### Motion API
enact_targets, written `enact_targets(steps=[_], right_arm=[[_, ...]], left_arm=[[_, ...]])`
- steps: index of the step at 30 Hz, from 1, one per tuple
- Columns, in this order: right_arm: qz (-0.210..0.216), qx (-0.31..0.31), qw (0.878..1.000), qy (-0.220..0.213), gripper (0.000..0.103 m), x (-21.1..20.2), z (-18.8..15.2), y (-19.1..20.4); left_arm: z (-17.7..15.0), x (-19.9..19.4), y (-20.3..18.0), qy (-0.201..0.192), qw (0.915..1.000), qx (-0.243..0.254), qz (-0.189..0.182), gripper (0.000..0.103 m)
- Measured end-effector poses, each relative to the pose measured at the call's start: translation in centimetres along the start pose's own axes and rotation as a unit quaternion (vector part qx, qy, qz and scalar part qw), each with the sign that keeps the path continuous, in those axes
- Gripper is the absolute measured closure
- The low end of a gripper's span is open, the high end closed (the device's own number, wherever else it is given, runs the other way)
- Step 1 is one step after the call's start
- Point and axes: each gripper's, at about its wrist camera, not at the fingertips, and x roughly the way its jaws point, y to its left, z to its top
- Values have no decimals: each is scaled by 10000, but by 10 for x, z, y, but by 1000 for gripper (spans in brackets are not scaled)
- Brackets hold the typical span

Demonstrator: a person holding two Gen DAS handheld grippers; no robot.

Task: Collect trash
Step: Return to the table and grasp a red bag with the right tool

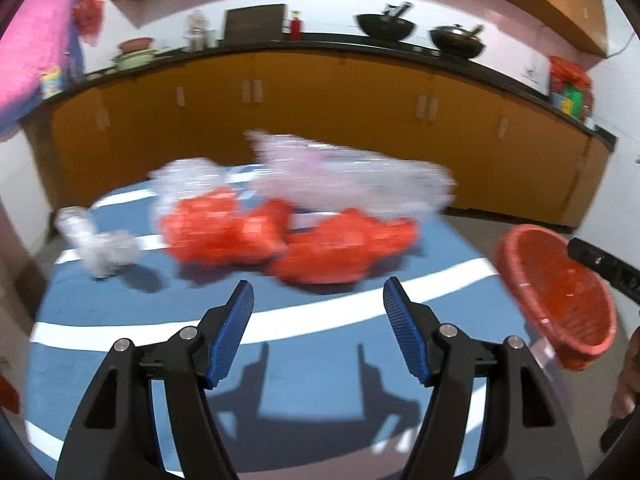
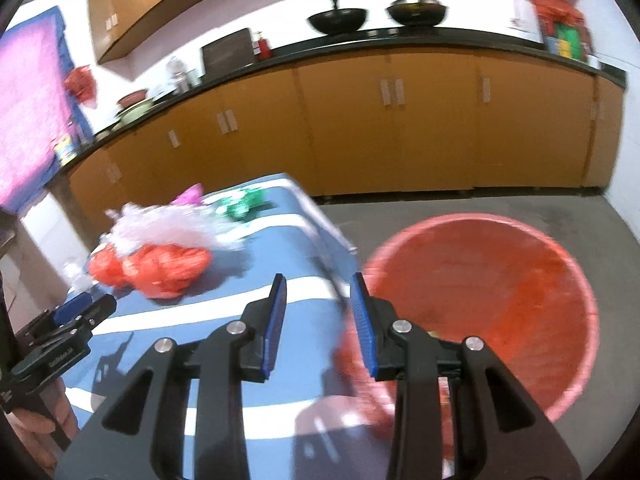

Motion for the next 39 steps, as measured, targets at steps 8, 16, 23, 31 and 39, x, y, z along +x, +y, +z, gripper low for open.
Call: enact_targets(steps=[8,16,23,31,39], right_arm=[[607,-459,9966,316,67,45,-6,101],[484,-281,9978,356,50,85,-7,167],[-174,323,9987,366,48,119,-8,179],[-463,219,9981,341,71,134,-14,189],[-333,80,9987,386,83,129,-18,186]], left_arm=[[-15,-9,85,-56,9963,-351,786,31],[-18,-15,147,-274,9882,-826,1257,22],[-20,-10,187,-303,9823,-1147,1449,22],[-19,0,204,-256,9795,-1392,1436,22],[-11,6,197,-286,9809,-1295,1423,22]])
